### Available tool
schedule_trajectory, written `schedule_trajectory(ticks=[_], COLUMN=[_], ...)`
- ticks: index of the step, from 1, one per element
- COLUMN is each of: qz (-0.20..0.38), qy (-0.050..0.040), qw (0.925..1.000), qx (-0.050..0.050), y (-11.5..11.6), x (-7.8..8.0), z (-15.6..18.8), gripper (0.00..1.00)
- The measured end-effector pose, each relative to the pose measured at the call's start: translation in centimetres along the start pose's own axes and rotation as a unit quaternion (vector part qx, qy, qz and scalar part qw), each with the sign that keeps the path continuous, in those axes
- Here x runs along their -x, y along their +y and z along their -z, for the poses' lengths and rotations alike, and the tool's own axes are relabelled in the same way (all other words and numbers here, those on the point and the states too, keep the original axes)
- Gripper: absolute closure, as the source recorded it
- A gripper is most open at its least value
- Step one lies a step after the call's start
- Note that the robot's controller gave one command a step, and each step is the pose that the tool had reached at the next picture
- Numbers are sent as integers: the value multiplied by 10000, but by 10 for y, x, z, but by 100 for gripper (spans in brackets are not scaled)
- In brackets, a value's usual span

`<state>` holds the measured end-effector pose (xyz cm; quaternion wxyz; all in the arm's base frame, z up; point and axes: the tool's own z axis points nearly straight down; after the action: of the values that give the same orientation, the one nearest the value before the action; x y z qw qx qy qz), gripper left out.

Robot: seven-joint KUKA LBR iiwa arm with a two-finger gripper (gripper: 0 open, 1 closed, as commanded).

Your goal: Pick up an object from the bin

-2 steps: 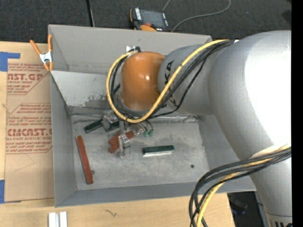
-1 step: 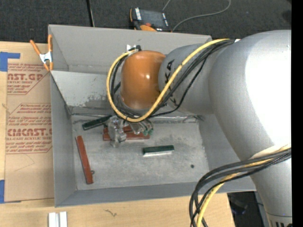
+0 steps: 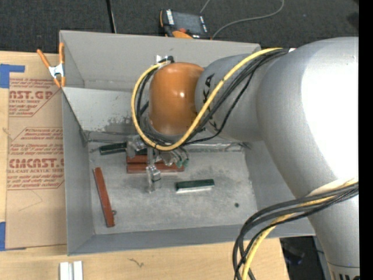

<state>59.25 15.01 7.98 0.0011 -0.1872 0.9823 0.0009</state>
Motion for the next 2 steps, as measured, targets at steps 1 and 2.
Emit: schedule_trajectory(ticks=[1,2], qz=[0,0], qy=[-5,0], qw=[10000,10000], qx=[0,0], y=[0,0], x=[0,0], z=[0,0], gripper=[100,0])
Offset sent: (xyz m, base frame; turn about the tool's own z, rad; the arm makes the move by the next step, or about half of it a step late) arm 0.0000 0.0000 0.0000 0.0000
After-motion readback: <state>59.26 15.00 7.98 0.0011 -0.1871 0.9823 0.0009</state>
